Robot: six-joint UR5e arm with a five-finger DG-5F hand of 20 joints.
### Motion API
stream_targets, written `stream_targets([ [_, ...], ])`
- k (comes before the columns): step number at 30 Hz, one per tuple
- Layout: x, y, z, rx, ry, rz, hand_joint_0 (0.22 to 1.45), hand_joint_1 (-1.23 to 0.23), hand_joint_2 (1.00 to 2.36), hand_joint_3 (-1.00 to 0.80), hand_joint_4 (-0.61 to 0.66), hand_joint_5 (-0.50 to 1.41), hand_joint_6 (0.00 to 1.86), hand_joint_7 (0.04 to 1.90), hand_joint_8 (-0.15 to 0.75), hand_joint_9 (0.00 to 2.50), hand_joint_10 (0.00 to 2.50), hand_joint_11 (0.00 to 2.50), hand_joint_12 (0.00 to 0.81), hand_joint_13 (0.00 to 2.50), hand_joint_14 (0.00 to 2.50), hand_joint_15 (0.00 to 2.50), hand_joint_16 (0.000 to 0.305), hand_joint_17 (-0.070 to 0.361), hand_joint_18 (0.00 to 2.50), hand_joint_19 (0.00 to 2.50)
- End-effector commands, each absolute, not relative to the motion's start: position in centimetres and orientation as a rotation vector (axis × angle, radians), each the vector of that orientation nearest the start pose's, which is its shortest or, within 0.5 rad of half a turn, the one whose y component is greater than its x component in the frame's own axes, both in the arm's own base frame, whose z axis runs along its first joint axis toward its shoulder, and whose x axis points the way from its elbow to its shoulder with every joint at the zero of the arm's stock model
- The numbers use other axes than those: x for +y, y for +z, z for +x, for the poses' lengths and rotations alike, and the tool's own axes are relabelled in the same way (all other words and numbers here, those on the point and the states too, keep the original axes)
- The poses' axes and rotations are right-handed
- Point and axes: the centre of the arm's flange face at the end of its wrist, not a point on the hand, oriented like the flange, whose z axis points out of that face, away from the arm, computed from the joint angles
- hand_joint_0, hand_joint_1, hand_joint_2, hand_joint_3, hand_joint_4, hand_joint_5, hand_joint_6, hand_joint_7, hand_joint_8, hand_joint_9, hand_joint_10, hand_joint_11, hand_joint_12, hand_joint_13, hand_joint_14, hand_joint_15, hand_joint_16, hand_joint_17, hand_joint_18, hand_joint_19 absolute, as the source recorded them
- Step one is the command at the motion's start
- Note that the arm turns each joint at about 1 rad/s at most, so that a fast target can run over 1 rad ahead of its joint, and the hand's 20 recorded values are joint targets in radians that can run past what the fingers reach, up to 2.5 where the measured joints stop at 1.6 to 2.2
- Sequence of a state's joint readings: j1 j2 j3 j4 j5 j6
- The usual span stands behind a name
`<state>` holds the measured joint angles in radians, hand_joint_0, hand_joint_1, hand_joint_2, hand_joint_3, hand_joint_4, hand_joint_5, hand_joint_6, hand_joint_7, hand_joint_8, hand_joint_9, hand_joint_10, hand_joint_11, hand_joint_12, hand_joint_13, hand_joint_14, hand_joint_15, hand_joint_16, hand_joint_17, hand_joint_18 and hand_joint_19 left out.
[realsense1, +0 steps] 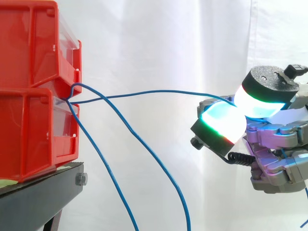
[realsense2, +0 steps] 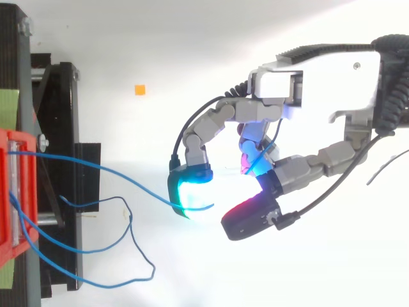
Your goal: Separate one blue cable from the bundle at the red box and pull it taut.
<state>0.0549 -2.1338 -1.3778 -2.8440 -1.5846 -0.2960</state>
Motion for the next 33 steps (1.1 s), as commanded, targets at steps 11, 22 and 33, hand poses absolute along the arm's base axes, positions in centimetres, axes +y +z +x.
stream_targets([
  [11,-9.39,27.36,69.09,1.437,1.012,0.99,0.53,-0.81,1.63,0.04,-0.48,-0.06,0.87,1.04,0.136,1.29,0.85,1.48,0.425,1.31,0.13,1.44,0.065,0.147,1.13,1.4],
  [22,-9.39,27.36,69.09,1.437,1.012,0.99,0.53,-0.81,1.63,0.05,-0.49,-0.06,0.87,1.05,0.145,1.28,0.85,1.49,0.423,1.31,0.12,1.45,0.065,0.147,1.14,1.4],
  [33,-9.39,27.36,69.09,1.437,1.012,0.99,0.53,-0.81,1.63,0.04,-0.48,-0.06,0.87,1.04,0.143,1.28,0.85,1.49,0.427,1.31,0.11,1.44,0.065,0.146,1.14,1.4],
])
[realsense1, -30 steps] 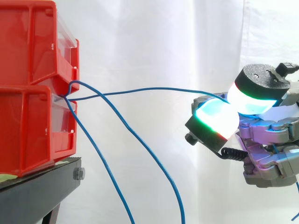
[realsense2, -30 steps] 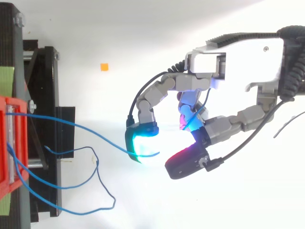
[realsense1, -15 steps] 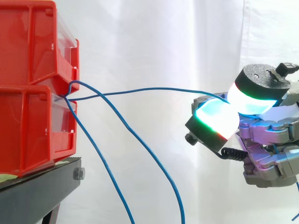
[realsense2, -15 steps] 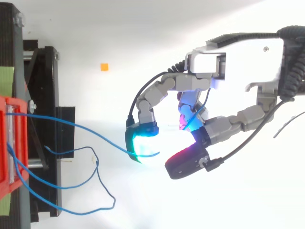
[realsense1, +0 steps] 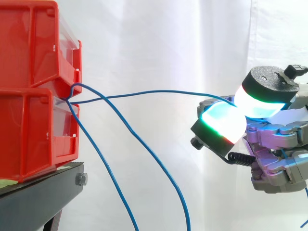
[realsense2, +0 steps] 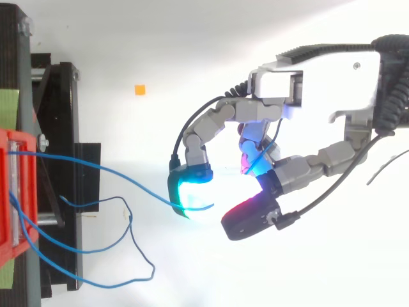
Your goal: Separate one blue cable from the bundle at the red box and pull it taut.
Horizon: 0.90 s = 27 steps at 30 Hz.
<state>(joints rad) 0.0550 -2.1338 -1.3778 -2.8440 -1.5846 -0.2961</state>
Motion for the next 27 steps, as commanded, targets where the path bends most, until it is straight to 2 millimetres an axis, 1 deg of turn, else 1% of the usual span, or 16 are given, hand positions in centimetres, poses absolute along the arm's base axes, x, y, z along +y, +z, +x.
stream_targets([
  [1,-9.39,27.36,69.09,1.437,1.012,0.99,0.53,-0.81,1.63,0.04,-0.48,-0.06,0.87,1.04,0.144,1.29,0.85,1.47,0.427,1.31,0.11,1.44,0.065,0.147,1.14,1.4],
  [7,-9.39,27.36,69.09,1.437,1.012,0.99,0.53,-0.81,1.63,0.04,-0.48,-0.06,0.87,1.04,0.152,1.29,0.85,1.49,0.426,1.31,0.11,1.45,0.065,0.146,1.14,1.4],
  [8,-9.51,27.36,69.08,1.436,1.009,0.992,0.53,-0.81,1.63,0.04,-0.49,-0.06,0.87,1.04,0.136,1.29,0.84,1.48,0.426,1.31,0.11,1.45,0.065,0.146,1.14,1.41],
  [14,-9.4,27.29,69.05,1.439,1.011,0.991,0.53,-0.81,1.64,0.04,-0.49,-0.06,0.87,1.04,0.145,1.29,0.85,1.48,0.42,1.31,0.11,1.44,0.065,0.147,1.14,1.4],
  [16,-9.39,27.36,69.09,1.437,1.012,0.99,0.53,-0.81,1.64,0.04,-0.49,-0.06,0.87,1.04,0.134,1.29,0.84,1.49,0.423,1.31,0.11,1.44,0.066,0.148,1.14,1.4],
  [25,-9.41,27.36,69.09,1.437,1.01,0.991,0.53,-0.81,1.63,0.04,-0.49,-0.06,0.87,1.04,0.153,1.28,0.85,1.49,0.426,1.31,0.11,1.45,0.065,0.146,1.14,1.41],
  [27,-9.5,27.36,69.08,1.436,1.01,0.991,0.53,-0.81,1.63,0.04,-0.49,-0.06,0.87,1.04,0.143,1.29,0.85,1.48,0.427,1.31,0.11,1.44,0.065,0.146,1.14,1.41],
])
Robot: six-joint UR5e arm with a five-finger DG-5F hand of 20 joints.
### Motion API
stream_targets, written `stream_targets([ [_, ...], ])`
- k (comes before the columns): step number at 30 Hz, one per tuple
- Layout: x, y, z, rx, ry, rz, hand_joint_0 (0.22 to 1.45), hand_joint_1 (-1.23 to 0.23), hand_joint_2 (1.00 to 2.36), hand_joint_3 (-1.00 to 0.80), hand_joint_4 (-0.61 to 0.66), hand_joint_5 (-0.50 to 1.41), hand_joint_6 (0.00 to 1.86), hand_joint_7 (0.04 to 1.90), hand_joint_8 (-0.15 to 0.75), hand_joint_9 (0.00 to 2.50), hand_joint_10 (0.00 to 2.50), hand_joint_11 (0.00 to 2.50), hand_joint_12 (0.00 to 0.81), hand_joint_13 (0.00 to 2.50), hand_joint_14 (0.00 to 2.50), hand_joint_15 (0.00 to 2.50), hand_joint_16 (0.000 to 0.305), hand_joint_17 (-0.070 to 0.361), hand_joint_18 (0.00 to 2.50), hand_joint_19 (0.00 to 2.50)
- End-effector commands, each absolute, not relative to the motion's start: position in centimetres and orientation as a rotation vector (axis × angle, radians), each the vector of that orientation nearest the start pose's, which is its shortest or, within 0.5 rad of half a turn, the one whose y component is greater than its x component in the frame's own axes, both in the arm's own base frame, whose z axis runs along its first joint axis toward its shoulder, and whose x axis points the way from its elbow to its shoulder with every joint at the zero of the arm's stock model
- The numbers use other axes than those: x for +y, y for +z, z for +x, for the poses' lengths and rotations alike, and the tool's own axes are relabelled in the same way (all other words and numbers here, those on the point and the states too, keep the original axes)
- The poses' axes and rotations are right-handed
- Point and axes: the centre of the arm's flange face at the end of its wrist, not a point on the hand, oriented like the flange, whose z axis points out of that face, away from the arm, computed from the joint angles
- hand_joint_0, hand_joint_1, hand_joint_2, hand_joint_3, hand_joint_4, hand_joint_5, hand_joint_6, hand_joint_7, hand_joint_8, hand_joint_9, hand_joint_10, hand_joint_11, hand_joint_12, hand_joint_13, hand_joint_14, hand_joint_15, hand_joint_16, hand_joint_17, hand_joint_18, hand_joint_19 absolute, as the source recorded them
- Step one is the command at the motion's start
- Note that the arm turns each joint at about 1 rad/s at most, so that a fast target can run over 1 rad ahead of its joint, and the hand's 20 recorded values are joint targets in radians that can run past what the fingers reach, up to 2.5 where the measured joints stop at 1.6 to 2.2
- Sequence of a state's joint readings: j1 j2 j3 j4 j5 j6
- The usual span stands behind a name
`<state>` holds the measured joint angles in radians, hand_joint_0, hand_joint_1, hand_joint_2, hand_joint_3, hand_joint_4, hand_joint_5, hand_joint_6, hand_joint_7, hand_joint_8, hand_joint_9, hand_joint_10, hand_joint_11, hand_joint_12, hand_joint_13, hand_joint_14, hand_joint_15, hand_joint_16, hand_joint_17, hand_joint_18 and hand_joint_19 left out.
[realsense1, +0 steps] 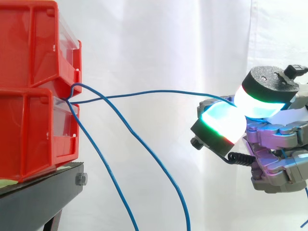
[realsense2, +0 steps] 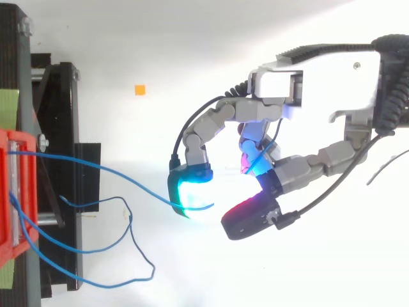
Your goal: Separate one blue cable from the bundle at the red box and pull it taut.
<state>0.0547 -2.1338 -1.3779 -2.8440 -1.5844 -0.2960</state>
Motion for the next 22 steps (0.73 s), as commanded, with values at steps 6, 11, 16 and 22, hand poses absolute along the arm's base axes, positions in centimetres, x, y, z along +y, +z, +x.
stream_targets([
  [6,-9.39,27.36,69.09,1.437,1.012,0.99,0.53,-0.81,1.64,0.04,-0.49,-0.06,0.87,1.04,0.144,1.29,0.84,1.5,0.421,1.31,0.11,1.45,0.066,0.147,1.14,1.41],
  [11,-9.4,27.29,69.05,1.439,1.011,0.991,0.53,-0.81,1.64,0.04,-0.48,-0.06,0.87,1.04,0.146,1.29,0.84,1.5,0.423,1.31,0.12,1.44,0.066,0.148,1.14,1.4],
  [16,-9.39,27.36,69.09,1.437,1.012,0.99,0.53,-0.81,1.64,0.04,-0.49,-0.06,0.87,1.04,0.146,1.29,0.85,1.48,0.43,1.31,0.11,1.44,0.066,0.148,1.14,1.41],
  [22,-9.39,27.36,69.09,1.437,1.012,0.99,0.53,-0.81,1.64,0.04,-0.48,-0.06,0.87,1.04,0.145,1.29,0.84,1.48,0.425,1.31,0.11,1.45,0.066,0.147,1.14,1.41],
])
